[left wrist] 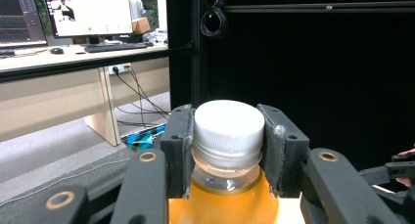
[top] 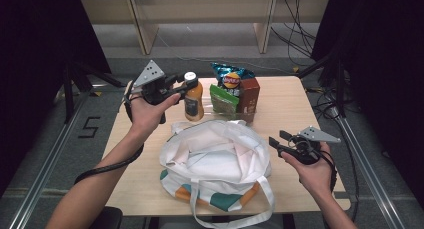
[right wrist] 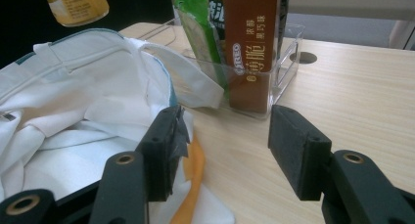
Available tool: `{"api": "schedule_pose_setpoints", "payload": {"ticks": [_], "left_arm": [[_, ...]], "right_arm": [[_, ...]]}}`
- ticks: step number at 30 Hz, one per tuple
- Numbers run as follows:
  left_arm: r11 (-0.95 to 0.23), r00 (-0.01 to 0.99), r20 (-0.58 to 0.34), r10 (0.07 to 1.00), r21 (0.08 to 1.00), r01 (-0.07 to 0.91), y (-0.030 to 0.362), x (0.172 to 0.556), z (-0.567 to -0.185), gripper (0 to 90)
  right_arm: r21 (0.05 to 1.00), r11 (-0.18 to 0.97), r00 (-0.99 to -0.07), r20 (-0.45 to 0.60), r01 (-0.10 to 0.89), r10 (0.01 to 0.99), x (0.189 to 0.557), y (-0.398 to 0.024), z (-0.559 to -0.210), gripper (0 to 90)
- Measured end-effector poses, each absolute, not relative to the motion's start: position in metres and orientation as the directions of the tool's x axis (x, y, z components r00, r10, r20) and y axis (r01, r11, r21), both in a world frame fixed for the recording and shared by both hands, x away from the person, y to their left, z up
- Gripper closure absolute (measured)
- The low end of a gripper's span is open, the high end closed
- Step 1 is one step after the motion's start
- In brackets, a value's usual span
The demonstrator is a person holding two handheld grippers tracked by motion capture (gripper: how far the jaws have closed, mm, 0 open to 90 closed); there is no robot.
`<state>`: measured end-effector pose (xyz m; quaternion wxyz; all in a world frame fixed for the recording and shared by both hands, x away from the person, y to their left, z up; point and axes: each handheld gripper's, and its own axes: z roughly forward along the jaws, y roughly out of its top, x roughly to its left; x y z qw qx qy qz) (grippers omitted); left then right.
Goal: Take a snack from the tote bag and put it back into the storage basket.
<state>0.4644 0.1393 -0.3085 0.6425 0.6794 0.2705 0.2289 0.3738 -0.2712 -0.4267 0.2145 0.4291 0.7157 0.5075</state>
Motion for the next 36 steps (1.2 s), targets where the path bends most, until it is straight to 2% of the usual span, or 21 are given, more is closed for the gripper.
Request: {"api": "schedule_pose_setpoints", "payload": {"ticks": [36], "left_arm": [[-0.037, 0.717, -0.037, 0.696, 0.995, 0.088, 0.135, 0.499, -0.324, 58.6]], "right_arm": [[0.910, 0.115, -0.537, 0.129, 0.397, 0.834, 0.374, -0.271, -0.427, 47.7]]}}
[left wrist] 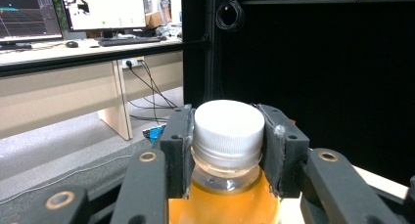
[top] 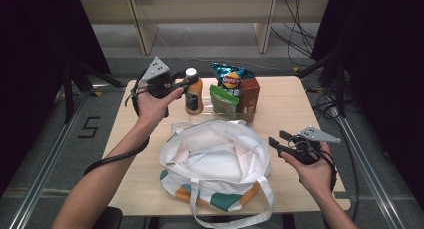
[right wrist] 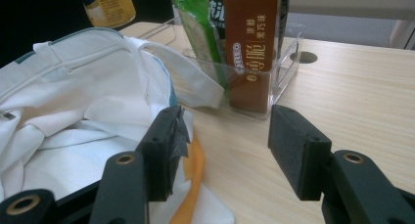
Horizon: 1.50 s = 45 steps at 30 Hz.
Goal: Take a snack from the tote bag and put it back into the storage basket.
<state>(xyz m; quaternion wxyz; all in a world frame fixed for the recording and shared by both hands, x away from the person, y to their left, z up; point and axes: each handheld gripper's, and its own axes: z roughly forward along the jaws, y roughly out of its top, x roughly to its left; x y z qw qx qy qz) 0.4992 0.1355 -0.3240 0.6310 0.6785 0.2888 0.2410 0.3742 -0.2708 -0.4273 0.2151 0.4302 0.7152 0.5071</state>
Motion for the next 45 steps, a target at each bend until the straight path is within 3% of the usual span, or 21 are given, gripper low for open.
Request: {"api": "schedule_pose_setpoints", "payload": {"ticks": [45], "left_arm": [[-0.066, 0.679, -0.036, 0.733, 0.990, 0.123, 0.129, 0.531, -0.342, 58.6]], "right_arm": [[0.908, 0.117, -0.550, 0.137, 0.401, 0.824, 0.375, -0.271, -0.429, 47.7]]}}
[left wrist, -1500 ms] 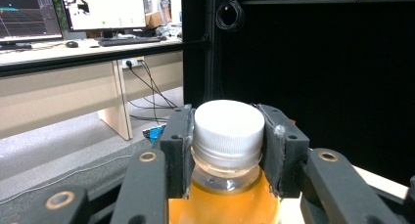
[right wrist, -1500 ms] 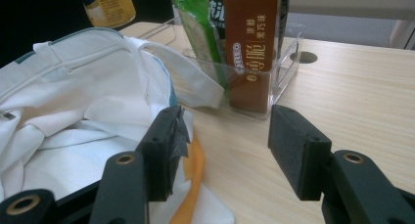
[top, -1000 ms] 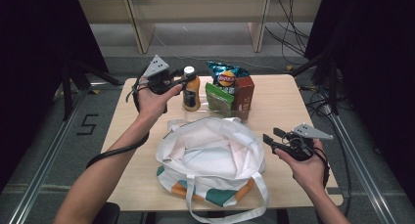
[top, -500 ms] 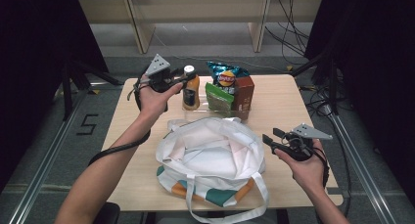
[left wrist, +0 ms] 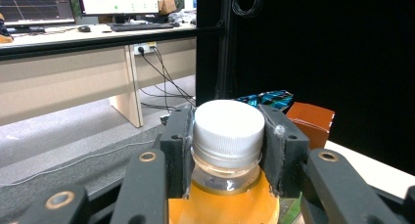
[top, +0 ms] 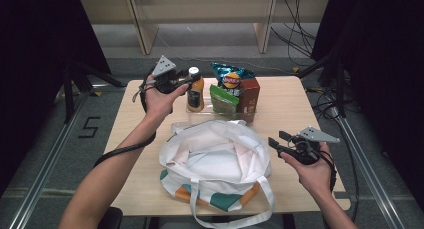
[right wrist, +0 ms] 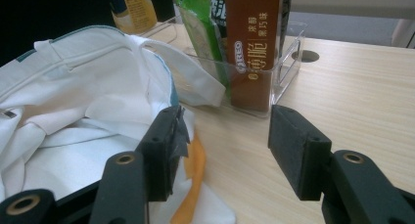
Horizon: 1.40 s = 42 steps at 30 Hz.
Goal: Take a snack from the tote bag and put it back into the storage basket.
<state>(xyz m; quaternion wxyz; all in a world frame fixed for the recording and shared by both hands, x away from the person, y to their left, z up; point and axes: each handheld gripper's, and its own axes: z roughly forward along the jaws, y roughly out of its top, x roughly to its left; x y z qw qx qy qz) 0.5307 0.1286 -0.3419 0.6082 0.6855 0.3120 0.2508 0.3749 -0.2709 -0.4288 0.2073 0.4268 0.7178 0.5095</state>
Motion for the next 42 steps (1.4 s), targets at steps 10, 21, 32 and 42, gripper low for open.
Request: {"api": "schedule_pose_setpoints", "payload": {"ticks": [10, 21, 32, 42], "left_arm": [[-0.062, 0.671, -0.042, 0.741, 0.990, 0.130, 0.129, 0.536, -0.346, 58.6], [-0.064, 0.667, -0.045, 0.744, 0.988, 0.139, 0.128, 0.540, -0.347, 58.6], [-0.065, 0.663, -0.047, 0.747, 0.988, 0.143, 0.126, 0.544, -0.348, 58.6], [-0.065, 0.657, -0.050, 0.752, 0.987, 0.150, 0.126, 0.549, -0.351, 58.6]], "right_arm": [[0.911, 0.119, -0.554, 0.133, 0.395, 0.822, 0.375, -0.271, -0.429, 47.7], [0.911, 0.123, -0.551, 0.127, 0.394, 0.824, 0.375, -0.271, -0.429, 47.7], [0.911, 0.116, -0.551, 0.134, 0.395, 0.823, 0.375, -0.271, -0.429, 47.8], [0.913, 0.125, -0.550, 0.121, 0.388, 0.826, 0.375, -0.271, -0.429, 47.9]]}}
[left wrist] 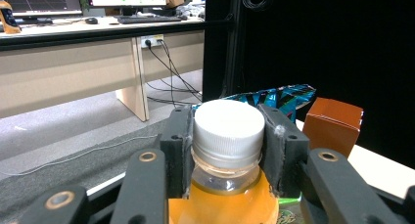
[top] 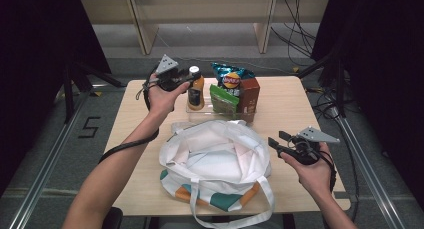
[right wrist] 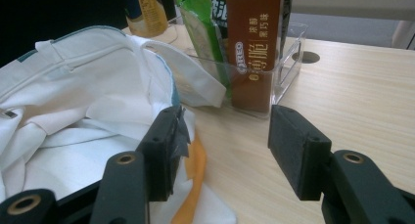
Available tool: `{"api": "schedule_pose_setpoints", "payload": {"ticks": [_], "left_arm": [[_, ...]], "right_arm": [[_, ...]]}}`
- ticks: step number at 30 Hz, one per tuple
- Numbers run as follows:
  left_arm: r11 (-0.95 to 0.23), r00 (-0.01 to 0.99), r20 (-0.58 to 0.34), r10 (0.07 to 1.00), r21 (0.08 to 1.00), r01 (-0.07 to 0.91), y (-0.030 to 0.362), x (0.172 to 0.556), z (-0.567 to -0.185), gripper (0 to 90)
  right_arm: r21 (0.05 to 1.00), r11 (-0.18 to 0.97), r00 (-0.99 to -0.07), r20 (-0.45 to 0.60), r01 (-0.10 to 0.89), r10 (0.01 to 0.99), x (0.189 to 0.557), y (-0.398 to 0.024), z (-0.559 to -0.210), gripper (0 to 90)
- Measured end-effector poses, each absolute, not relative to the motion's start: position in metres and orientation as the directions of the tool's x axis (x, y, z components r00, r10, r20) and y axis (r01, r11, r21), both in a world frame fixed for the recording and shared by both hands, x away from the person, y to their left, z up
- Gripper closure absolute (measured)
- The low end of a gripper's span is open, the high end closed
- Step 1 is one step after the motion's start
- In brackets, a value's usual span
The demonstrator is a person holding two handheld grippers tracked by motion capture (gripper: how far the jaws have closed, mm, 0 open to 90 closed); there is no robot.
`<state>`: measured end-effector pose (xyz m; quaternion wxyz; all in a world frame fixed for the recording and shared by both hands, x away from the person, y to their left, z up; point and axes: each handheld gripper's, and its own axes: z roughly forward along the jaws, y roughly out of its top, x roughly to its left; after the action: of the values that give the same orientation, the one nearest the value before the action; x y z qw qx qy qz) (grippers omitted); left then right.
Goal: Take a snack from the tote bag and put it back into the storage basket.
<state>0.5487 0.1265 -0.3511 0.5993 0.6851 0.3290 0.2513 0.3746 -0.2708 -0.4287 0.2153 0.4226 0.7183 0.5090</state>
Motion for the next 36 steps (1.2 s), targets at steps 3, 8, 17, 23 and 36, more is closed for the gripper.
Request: {"api": "schedule_pose_setpoints", "payload": {"ticks": [3, 8, 17, 23, 36], "left_arm": [[-0.063, 0.654, -0.053, 0.754, 0.986, 0.152, 0.127, 0.550, -0.352, 58.6], [-0.066, 0.650, -0.051, 0.759, 0.986, 0.155, 0.127, 0.551, -0.353, 58.6], [-0.068, 0.645, -0.054, 0.762, 0.984, 0.163, 0.126, 0.556, -0.357, 58.6], [-0.073, 0.644, -0.052, 0.763, 0.984, 0.165, 0.125, 0.558, -0.357, 58.6], [-0.084, 0.642, -0.048, 0.765, 0.981, 0.174, 0.124, 0.560, -0.361, 58.6]], "right_arm": [[0.914, 0.127, -0.551, 0.118, 0.385, 0.826, 0.375, -0.271, -0.429, 47.8], [0.911, 0.133, -0.552, 0.117, 0.392, 0.826, 0.375, -0.271, -0.429, 47.8], [0.911, 0.129, -0.551, 0.121, 0.392, 0.825, 0.375, -0.271, -0.429, 47.7], [0.908, 0.118, -0.549, 0.136, 0.403, 0.825, 0.374, -0.270, -0.429, 47.7], [0.910, 0.133, -0.552, 0.117, 0.392, 0.825, 0.375, -0.271, -0.429, 47.7]]}}
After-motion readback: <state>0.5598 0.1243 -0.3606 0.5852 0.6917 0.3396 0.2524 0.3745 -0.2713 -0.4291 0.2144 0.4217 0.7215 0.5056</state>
